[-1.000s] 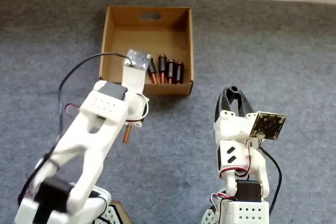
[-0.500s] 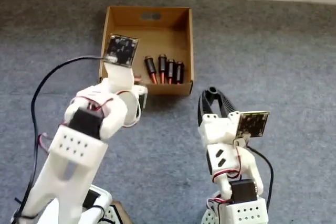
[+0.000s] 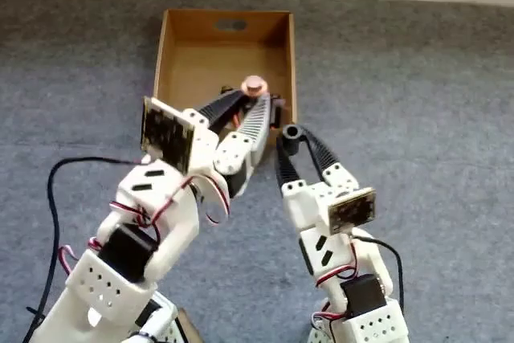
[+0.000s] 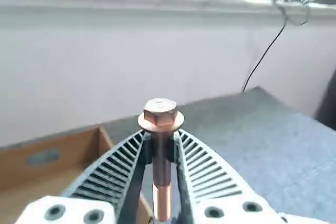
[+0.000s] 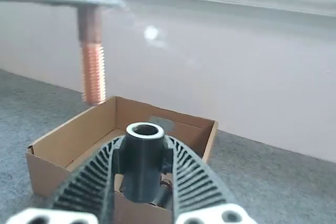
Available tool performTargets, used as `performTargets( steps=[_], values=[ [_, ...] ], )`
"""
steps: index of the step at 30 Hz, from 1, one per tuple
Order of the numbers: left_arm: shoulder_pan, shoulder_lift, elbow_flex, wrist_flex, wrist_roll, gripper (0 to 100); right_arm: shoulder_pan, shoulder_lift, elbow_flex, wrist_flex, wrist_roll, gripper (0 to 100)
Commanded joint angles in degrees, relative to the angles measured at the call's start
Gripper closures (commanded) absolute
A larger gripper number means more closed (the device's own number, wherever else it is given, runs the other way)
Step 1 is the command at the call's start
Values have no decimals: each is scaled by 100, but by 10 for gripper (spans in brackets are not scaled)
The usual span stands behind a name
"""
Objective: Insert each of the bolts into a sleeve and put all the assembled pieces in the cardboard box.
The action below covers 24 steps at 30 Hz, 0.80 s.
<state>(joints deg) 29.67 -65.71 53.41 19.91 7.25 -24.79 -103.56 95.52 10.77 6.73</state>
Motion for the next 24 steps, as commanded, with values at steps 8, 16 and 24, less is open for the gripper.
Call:
performTargets(
  steps=[8, 16, 24],
  values=[
    [268, -145, 48, -958, 53, 992, -110, -75, -277, -154, -141, 992],
    [242, 259, 163, -976, 53, 992, -110, -75, -277, -154, -141, 992],
    [251, 822, 180, -1354, 53, 992, -110, -75, -268, -127, -141, 992]
  ],
)
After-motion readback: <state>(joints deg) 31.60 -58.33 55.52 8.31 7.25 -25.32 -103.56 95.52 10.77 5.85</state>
